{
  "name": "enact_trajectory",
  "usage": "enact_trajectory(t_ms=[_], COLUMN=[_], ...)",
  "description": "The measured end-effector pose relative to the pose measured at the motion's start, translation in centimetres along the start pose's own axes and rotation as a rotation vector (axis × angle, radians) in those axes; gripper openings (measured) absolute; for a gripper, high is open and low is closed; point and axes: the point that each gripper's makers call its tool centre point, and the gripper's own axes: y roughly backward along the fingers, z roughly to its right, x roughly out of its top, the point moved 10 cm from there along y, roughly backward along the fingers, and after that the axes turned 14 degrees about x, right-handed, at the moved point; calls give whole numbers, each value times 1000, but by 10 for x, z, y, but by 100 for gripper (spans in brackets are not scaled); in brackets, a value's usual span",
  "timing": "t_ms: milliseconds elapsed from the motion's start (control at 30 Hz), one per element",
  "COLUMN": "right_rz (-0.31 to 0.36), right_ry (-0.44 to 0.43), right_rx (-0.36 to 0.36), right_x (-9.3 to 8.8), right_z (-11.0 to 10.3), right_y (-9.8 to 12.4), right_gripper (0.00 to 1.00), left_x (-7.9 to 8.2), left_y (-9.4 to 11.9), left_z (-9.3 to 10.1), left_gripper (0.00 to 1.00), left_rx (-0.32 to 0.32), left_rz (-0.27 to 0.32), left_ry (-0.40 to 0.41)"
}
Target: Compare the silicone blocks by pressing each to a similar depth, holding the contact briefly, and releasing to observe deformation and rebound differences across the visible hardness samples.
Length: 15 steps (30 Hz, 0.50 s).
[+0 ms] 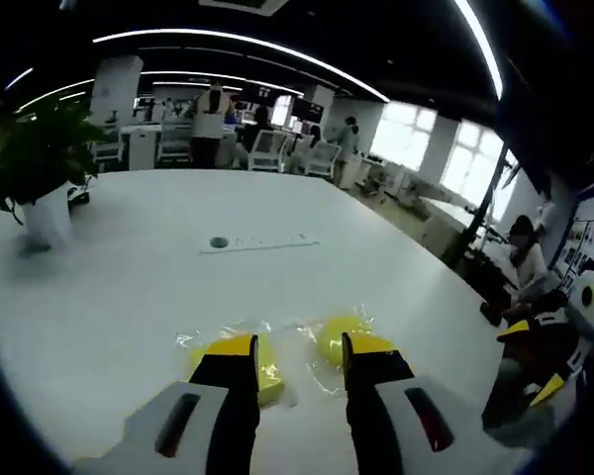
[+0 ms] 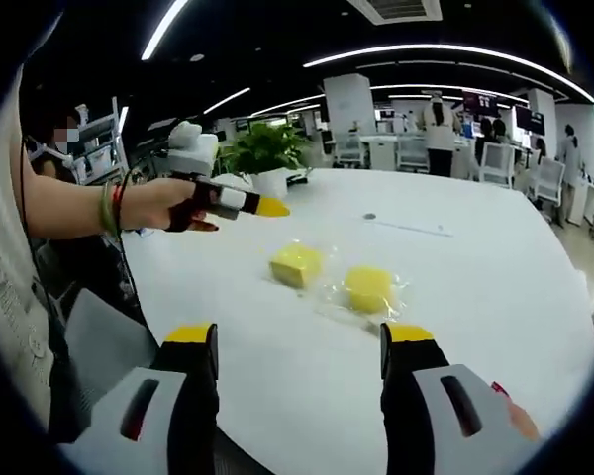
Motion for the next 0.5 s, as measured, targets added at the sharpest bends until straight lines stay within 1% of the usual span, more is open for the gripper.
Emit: enact_trajectory(t_ms=[100,200,267,333,367,433,500], right_rz=[-3,-19,-25,-24,-22,-19,-23], right_ry=[0,-18,-20,-24,-23,-24,-21], right_rx=[6,8,12,13,14,17,22], right_x=[-1,-2,-2,-2,-2,-2,-4], right_z=[-4,-6,-8,-10,-11,-12,-15], right_y=[-2,-5,-7,-7,-7,-7,-7], right_gripper=[62,60,61,61,62,62,62], left_x=[-8,-19,-26,-33,-36,-44,-54], left_y=[18,39,53,65,70,81,89], left_z=[-11,-20,-25,-27,-28,-31,-35], left_gripper=[33,34,33,34,34,35,37], left_rx=[31,46,56,68,68,76,75], left_rz=[8,13,24,29,29,25,4], left_ry=[12,51,50,55,53,24,13])
